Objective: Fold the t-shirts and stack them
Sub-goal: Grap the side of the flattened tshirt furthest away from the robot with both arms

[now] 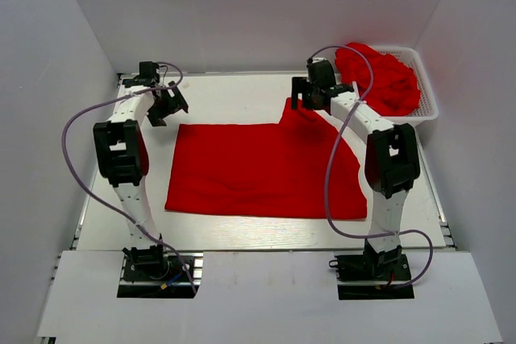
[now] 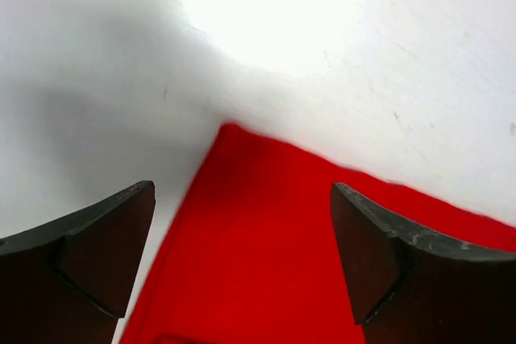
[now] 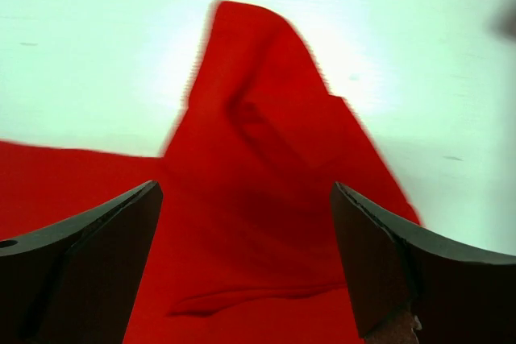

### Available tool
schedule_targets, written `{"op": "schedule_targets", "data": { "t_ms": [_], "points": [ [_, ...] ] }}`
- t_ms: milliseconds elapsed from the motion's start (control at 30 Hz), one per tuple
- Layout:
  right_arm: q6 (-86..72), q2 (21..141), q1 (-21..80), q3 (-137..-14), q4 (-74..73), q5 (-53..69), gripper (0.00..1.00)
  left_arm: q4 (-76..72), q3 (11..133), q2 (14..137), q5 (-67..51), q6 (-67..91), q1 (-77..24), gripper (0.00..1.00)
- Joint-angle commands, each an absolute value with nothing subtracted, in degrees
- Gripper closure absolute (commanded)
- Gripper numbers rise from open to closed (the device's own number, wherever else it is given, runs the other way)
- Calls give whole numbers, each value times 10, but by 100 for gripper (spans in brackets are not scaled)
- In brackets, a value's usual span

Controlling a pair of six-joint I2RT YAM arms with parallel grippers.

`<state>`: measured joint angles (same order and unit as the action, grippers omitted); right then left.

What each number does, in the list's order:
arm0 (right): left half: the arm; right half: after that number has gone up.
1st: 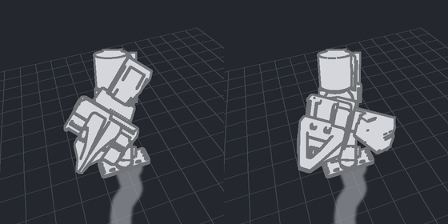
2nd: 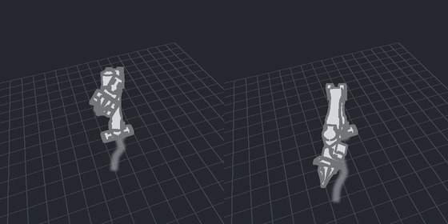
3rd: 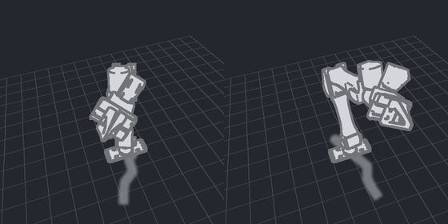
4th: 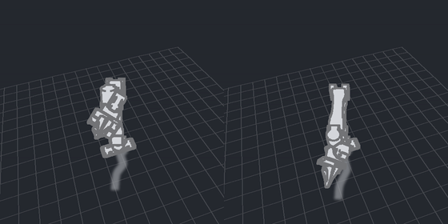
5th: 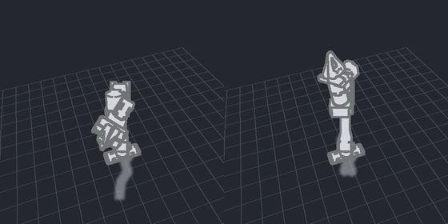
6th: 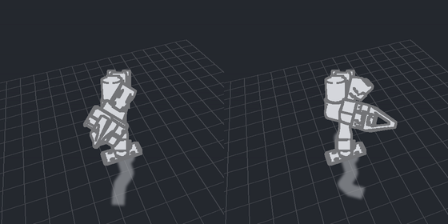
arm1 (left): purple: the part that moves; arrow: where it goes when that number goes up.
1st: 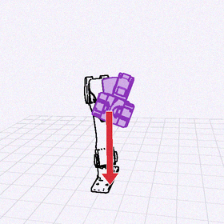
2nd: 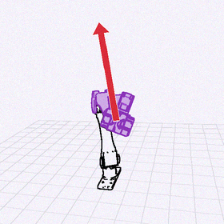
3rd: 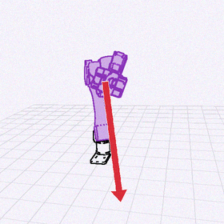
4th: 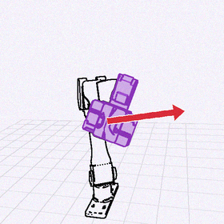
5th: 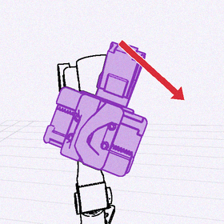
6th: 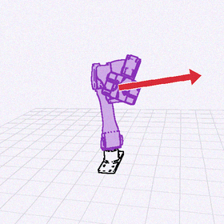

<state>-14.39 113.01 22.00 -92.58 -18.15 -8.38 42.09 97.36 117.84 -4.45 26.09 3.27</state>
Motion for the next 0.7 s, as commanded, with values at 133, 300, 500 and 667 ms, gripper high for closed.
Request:
{"op": "schedule_targets", "data": {
  "t_ms": [133,300,500,667],
  "points": [
    [-119,1185,186,-1003,-263,-147,10,452,1107,1293,-26,189,25,8],
    [-127,1191,169,-1006,-263,-122,10,431,1075,1299,-40,144,19,28],
    [-141,1199,155,-1005,-263,-104,10,407,1006,1294,-31,100,2,46],
    [-146,1196,150,-1001,-265,-96,10,425,963,1293,-3,82,-23,68]
  ]
}}
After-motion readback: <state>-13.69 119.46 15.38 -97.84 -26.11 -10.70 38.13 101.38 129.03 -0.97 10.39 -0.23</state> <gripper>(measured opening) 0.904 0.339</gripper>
